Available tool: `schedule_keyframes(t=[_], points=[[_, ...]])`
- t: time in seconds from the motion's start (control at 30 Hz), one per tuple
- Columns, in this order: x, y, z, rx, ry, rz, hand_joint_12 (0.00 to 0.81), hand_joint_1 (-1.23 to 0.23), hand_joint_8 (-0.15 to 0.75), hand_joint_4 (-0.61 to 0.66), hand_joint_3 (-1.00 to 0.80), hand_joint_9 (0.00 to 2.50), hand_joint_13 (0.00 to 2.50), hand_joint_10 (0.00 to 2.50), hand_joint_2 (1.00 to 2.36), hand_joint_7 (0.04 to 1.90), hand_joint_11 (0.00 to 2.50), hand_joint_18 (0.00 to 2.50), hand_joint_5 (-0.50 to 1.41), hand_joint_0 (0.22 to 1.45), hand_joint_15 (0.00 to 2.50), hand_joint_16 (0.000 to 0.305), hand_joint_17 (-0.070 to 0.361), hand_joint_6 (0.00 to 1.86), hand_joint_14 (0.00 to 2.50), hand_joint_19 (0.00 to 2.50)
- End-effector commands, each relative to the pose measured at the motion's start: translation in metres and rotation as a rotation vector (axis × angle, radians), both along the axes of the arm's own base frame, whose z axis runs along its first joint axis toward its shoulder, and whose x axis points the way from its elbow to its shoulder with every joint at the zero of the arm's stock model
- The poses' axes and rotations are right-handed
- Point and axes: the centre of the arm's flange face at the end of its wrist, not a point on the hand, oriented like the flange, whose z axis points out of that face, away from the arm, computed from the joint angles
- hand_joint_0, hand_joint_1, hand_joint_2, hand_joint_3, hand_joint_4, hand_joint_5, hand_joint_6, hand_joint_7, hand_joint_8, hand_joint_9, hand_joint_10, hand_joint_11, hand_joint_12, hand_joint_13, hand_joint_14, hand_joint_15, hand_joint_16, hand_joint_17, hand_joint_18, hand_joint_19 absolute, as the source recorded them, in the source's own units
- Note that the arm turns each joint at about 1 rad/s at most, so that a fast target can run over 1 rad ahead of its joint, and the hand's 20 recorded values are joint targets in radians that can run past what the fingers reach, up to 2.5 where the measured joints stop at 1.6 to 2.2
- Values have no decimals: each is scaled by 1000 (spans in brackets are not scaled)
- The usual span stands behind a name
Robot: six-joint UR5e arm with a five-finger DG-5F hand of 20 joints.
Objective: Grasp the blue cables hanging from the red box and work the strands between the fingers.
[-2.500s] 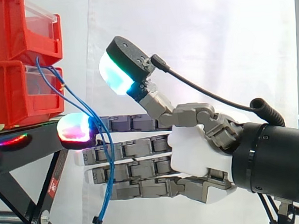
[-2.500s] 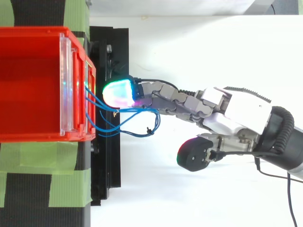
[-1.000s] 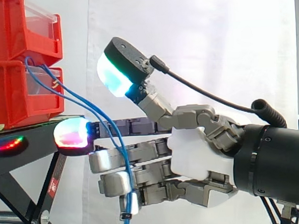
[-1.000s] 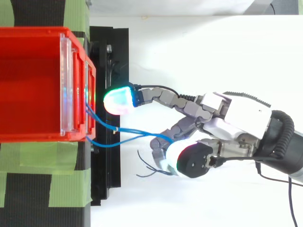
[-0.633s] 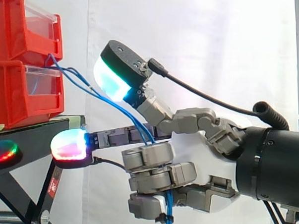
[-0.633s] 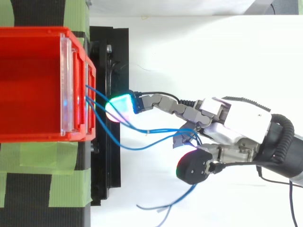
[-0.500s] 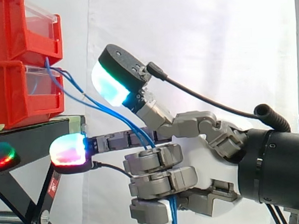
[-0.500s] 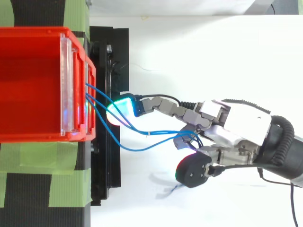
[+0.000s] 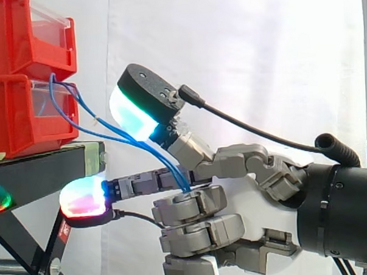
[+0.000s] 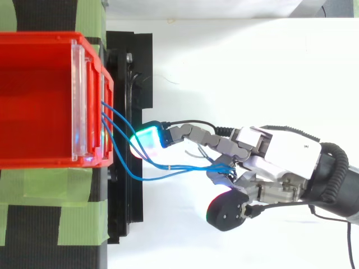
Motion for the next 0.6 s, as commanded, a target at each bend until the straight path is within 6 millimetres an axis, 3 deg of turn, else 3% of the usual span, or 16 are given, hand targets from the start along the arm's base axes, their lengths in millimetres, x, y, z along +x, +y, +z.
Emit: schedule_keyframes(t=[0.0, 0.4, 0.57], points=[[-2, 0, -1, -10, 23, 3, 437, -460, 332, 271, -1000, 1044, 1058, 2061, 1000, 760, 1831, 1347, -52, 684, 1230, 65, 146, 7, 2335, 1639], [5, 6, 10, -67, 173, 32, 437, -463, 331, 296, -1000, 1034, 1057, 2236, 1000, 815, 1898, 1348, -4, 686, 1224, 64, 145, 9, 2388, 1633], [5, 18, 7, -71, 198, 187, 438, -464, 332, 298, -1000, 1034, 1057, 2252, 1000, 823, 1891, 1347, -1, 686, 1231, 64, 143, 9, 2389, 1627]])
